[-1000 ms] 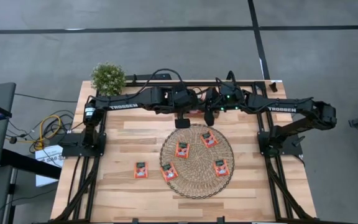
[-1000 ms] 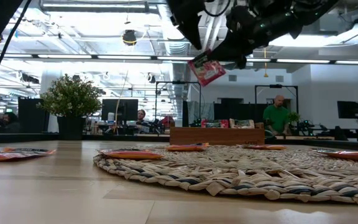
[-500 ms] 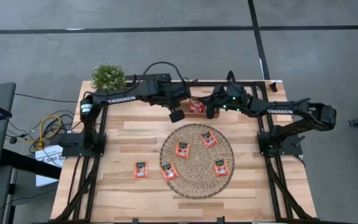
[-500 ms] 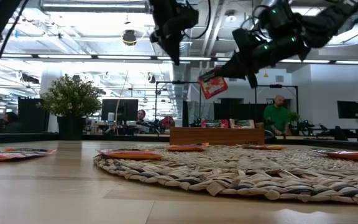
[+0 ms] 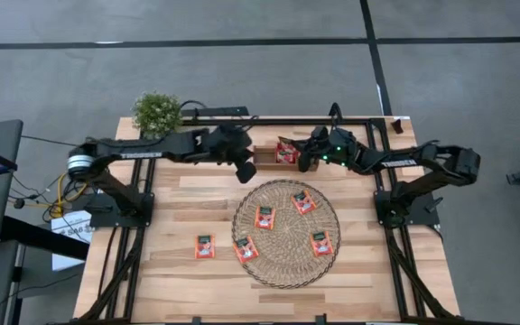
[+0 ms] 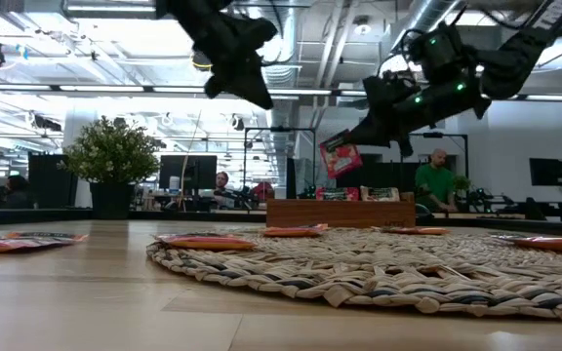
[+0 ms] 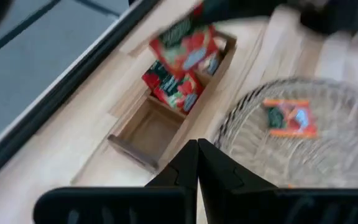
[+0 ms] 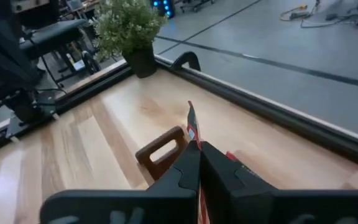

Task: Pick & Place Tea
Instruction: Put the red tea bag into the middle section of the wooden organizer

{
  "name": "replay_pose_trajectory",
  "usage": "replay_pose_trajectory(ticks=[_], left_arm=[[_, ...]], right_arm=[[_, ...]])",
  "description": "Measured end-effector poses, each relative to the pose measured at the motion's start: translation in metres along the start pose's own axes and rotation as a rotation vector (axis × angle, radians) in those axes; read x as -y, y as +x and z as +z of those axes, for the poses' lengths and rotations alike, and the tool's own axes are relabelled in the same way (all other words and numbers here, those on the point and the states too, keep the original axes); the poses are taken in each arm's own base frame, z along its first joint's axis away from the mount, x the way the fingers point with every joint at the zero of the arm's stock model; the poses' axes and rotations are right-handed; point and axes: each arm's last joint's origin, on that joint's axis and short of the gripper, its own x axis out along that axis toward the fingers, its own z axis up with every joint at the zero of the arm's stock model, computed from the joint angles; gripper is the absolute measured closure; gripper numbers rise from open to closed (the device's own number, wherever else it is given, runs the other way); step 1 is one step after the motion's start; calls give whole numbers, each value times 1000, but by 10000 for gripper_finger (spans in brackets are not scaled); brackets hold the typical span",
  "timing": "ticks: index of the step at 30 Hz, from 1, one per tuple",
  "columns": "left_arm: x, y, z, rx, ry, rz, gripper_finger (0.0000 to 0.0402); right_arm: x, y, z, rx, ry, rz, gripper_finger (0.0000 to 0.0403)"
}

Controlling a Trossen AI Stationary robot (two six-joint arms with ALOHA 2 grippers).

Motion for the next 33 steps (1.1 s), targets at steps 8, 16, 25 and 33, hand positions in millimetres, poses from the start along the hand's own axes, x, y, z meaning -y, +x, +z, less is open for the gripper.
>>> replay_pose_trajectory(ticks=[8, 16, 25, 33], left_arm=[[-16, -32, -48, 116, -184, -35, 402], [-28, -63, -78, 191, -282, -61, 402], [-30, -72, -79, 219, -286, -71, 402], [-30, -71, -80, 213, -278, -68, 402]], right_arm=[[6, 24, -18, 47, 36, 26, 403], [11, 32, -31, 5, 66, 13, 403], [16, 32, -36, -43, 20, -53, 403], [14, 31, -38, -50, -39, -109, 403]])
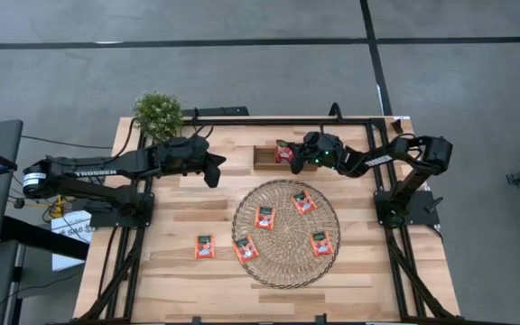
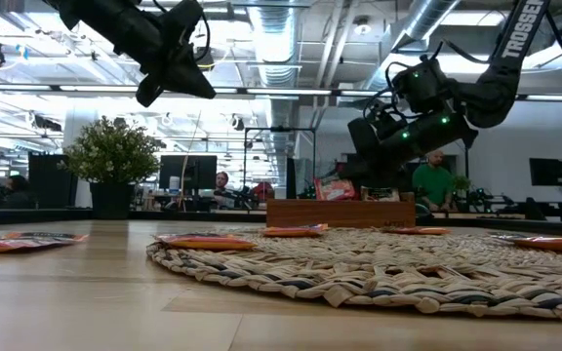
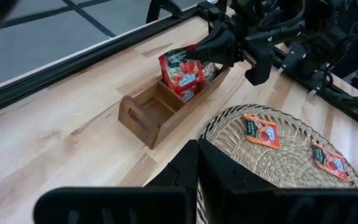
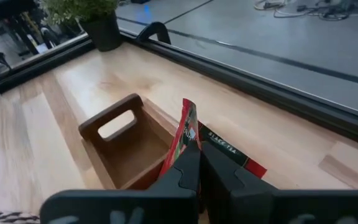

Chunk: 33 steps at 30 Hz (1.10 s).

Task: Pick & Place Tea
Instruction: Put the red tea bag into the middle section of the wooden organizer, then put the orange tea bag into the left section of the wooden organizer

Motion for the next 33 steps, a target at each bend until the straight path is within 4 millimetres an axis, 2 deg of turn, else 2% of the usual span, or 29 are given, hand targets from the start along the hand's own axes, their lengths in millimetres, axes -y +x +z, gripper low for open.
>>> replay_pose_trajectory(ticks=[14, 26, 30, 33], left_arm=[[0, 0, 1, 8, -2, -4, 402], [1, 0, 1, 2, 19, -14, 402], [1, 0, 1, 1, 22, -16, 402], [1, 0, 1, 1, 22, -16, 402]], right_arm=[[0, 0, 0, 0, -25, 12, 395], [3, 0, 1, 2, -21, 2, 289], [2, 0, 2, 11, -21, 4, 269], [1, -5, 11, 52, -17, 13, 265]])
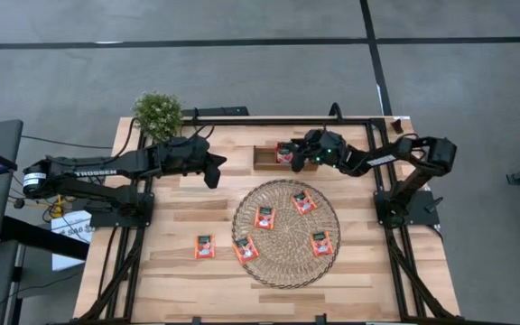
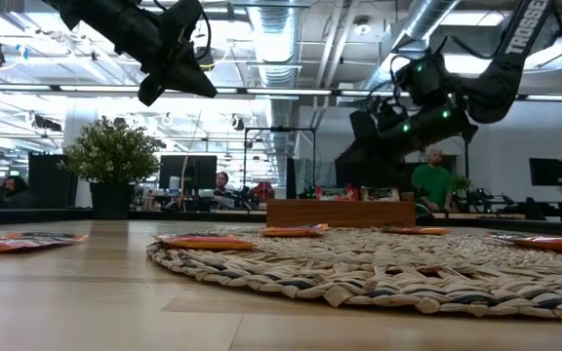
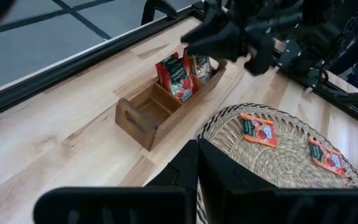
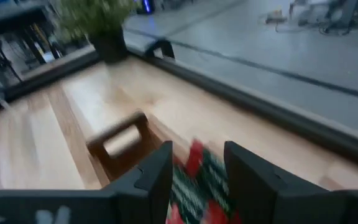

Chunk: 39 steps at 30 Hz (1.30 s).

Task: Pick & Place Tea
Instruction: Put the orange tea bag into the left section of the wooden organizer

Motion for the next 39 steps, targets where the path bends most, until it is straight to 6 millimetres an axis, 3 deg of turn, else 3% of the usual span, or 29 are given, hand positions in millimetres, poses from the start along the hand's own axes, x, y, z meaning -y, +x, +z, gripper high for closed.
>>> replay_pose_trajectory(ticks=[4, 9, 17, 20, 26, 33, 39], left_arm=[[1, 0, -1, -16, 7, -33, 402], [0, 0, -5, -79, 6, -58, 402], [6, -2, -12, -137, -5, -94, 402], [11, -3, -14, -145, -2, -112, 402], [22, -4, -20, -174, -34, -154, 402], [44, 5, -32, -199, -73, -228, 402], [63, 17, -49, -261, -121, -267, 401]], right_arm=[[-4, -15, 24, 99, 7, 22, 273], [-9, -50, 57, 170, -40, 43, 290], [-10, -117, 77, 125, -78, 127, 333], [-8, -139, 74, 149, -79, 157, 358], [-4, -170, 49, 198, -18, 295, 399], [0, -191, 20, 243, 114, 445, 384], [1, -206, 12, 330, 149, 535, 370]])
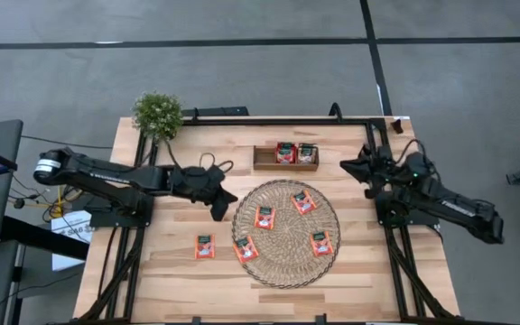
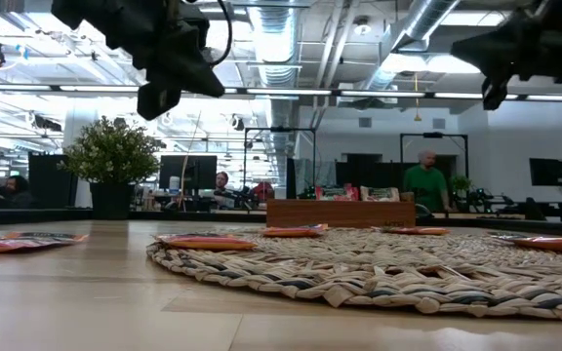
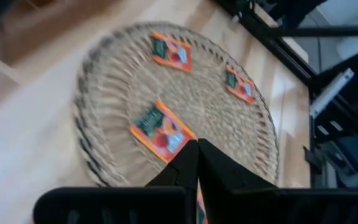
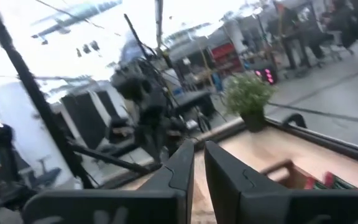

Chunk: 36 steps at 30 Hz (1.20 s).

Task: Pick & Place Tea
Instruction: Put the orange tea bag into the left section of the wooden organizer

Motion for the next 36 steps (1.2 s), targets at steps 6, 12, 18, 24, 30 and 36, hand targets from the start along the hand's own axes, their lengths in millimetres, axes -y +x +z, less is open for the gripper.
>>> replay_pose_trajectory(ticks=[6, 12, 18, 24, 30, 36], left_arm=[[25, 8, -7, -81, -6, -60, 401], [52, 1, -7, -356, 47, 120, 402], [58, -3, -21, -598, 80, 336, 401], [57, 10, -43, -744, 107, 403, 401], [54, 27, -56, -829, 176, 414, 386], [50, 35, -63, -879, 244, 416, 337]], right_arm=[[-7, -9, 3, 50, -13, 47, 368], [-6, -7, -1, 6, 11, 40, 374], [-8, -8, -1, 9, 7, 60, 374], [-10, -8, -1, 7, 7, 84, 369], [-11, -7, -1, -1, 9, 104, 371], [-11, -7, -2, -2, 10, 107, 370]])
